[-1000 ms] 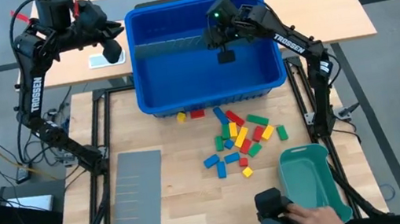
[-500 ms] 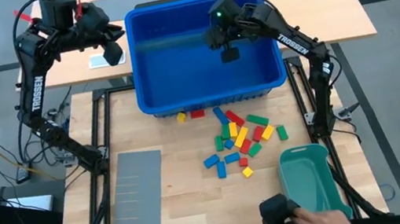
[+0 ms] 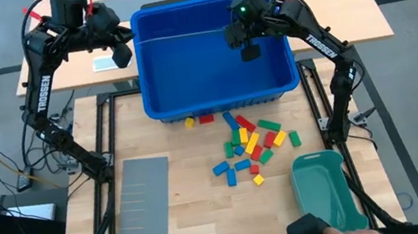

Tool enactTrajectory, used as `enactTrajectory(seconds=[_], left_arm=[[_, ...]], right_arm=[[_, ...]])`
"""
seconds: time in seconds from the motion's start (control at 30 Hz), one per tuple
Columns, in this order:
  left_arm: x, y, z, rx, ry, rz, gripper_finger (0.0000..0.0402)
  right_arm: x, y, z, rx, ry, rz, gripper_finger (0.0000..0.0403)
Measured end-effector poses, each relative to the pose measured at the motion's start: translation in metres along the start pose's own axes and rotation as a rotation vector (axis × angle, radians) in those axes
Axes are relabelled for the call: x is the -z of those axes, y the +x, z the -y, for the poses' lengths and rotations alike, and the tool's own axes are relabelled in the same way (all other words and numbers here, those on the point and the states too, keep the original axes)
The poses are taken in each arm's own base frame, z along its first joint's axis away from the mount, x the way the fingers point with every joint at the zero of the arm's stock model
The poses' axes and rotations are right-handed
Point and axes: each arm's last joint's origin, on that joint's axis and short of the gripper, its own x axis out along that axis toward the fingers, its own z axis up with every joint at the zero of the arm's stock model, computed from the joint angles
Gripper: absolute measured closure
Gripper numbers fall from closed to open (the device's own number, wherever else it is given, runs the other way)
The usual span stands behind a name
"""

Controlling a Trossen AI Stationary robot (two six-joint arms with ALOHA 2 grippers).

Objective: Sort Items/Unsort Items

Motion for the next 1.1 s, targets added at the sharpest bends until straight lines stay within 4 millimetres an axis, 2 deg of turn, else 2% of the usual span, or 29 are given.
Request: enactTrajectory(seconds=[0.27,0.6,0.8,1.0,1.1], left_arm=[[-0.002,0.009,0.011,0.170,0.024,0.021,0.0319],[-0.008,0.017,0.030,0.231,0.196,0.029,0.0236],[-0.009,0.002,0.034,0.189,0.264,0.043,0.0205],[-0.010,-0.015,0.044,0.220,0.328,0.099,0.0201],[-0.012,-0.018,0.045,0.183,0.341,0.108,0.0201]], right_arm=[[0.002,0.000,-0.002,-0.053,0.043,0.030,0.0403],[0.010,-0.015,0.003,-0.033,0.062,0.053,0.0403],[0.017,-0.029,0.006,-0.017,0.077,0.082,0.0403],[0.018,-0.032,0.008,0.003,0.088,0.085,0.0403],[0.017,-0.032,0.006,-0.014,0.080,0.090,0.0403]])
